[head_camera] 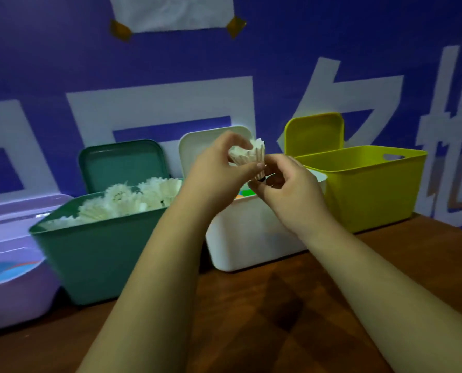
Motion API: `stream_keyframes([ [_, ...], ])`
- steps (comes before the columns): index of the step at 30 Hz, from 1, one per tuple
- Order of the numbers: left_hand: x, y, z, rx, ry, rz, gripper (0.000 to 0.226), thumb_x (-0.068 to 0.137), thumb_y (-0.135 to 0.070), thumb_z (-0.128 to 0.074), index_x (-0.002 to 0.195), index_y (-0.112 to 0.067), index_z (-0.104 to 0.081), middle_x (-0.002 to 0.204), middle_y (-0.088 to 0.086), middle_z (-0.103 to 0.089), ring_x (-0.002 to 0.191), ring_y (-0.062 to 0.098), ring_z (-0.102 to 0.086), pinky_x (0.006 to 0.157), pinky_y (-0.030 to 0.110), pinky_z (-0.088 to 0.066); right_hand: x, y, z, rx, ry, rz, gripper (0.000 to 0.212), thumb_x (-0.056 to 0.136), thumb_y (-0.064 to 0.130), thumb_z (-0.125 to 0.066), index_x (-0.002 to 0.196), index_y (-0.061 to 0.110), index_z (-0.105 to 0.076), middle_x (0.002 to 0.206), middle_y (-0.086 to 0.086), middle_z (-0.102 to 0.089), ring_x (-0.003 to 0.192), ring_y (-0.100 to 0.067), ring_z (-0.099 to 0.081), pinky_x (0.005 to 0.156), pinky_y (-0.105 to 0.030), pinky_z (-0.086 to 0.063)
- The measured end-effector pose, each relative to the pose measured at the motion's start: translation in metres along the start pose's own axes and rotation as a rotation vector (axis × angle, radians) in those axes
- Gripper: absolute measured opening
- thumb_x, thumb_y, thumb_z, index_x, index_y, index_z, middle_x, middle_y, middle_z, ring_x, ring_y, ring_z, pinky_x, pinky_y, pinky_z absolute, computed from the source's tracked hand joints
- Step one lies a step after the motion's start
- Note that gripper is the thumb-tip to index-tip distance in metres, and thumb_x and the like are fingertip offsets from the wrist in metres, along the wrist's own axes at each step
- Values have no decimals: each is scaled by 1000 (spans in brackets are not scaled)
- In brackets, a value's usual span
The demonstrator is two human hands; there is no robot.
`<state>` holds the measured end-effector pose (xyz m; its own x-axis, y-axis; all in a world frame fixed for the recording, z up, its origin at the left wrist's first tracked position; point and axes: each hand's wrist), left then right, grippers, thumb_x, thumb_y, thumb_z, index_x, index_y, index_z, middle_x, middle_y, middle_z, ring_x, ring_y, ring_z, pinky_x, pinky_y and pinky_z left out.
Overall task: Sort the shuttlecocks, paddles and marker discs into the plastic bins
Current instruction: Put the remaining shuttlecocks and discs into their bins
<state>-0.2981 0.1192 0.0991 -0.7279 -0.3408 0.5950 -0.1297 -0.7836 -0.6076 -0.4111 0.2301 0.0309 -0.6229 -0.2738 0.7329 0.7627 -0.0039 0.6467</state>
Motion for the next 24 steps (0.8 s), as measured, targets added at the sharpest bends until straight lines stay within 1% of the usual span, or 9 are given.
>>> stream_keyframes([
  [3,-11,19,55,61,-126,47,20,84,-41,-83,95,-27,-74,84,-5,-75,80,15,-72,77,42,-61,-1,34,-37,70,93,50,40,93,29,-80,131,34,-66,113,16,-65,98,1,-66,82,-16,-56],
  [5,-19,37,97,106,-221,110,19,84,-41,-83,91,-26,-74,80,-4,-74,76,15,-71,70,38,-58,-4,50,-61,75,140,72,37,96,31,-76,132,32,-67,112,18,-64,97,1,-64,80,-13,-54],
  [9,-29,87,169,171,-430,232,19,87,-36,-81,98,-25,-71,85,-3,-70,70,14,-62,57,28,-45,-13,69,-113,71,186,110,10,96,22,-71,101,29,-76,101,16,-64,89,-4,-64,77,-19,-53],
  [11,-30,118,191,162,-566,275,23,86,-33,-80,104,-24,-68,91,-8,-68,79,9,-64,59,27,-45,-15,75,-137,50,236,140,12,97,21,-69,95,30,-75,101,15,-64,90,-5,-64,77,-21,-53],
  [15,-26,179,211,149,-771,315,22,81,-34,-78,97,-24,-67,100,-5,-69,92,17,-66,72,34,-53,-15,86,-170,32,290,188,15,98,19,-68,92,31,-74,98,16,-64,92,-4,-63,76,-16,-48],
  [17,-22,202,216,218,-790,308,21,82,-32,-77,99,-23,-68,104,-2,-68,94,18,-66,75,34,-53,-14,89,-183,37,283,214,15,97,18,-69,92,31,-74,97,15,-65,90,-6,-64,76,-19,-49],
  [20,-21,229,222,367,-770,313,26,90,-22,-74,116,-18,-72,117,4,-69,105,24,-66,83,32,-50,-11,89,-199,25,264,262,14,95,20,-69,92,32,-74,96,15,-66,90,-7,-65,77,-27,-52],
  [22,-22,245,224,526,-629,353,34,98,-14,-64,132,-19,-67,137,5,-65,124,30,-60,94,34,-47,-9,88,-207,23,259,267,13,96,21,-69,93,33,-74,96,16,-67,92,-7,-65,77,-32,-54],
  [24,-24,252,226,608,-438,436,47,105,-15,-50,151,-25,-52,158,3,-49,143,36,-46,112,45,-43,-10,88,-207,23,253,272,13,96,21,-69,94,33,-74,96,16,-68,93,-7,-64,79,-32,-54],
])
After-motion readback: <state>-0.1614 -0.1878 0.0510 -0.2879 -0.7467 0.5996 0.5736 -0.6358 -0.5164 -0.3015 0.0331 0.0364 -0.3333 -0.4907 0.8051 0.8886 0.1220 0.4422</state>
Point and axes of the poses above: each hand's wrist, its own x-axis towards the middle knuckle, its own z-axis out of the back of the hand, y = z × x
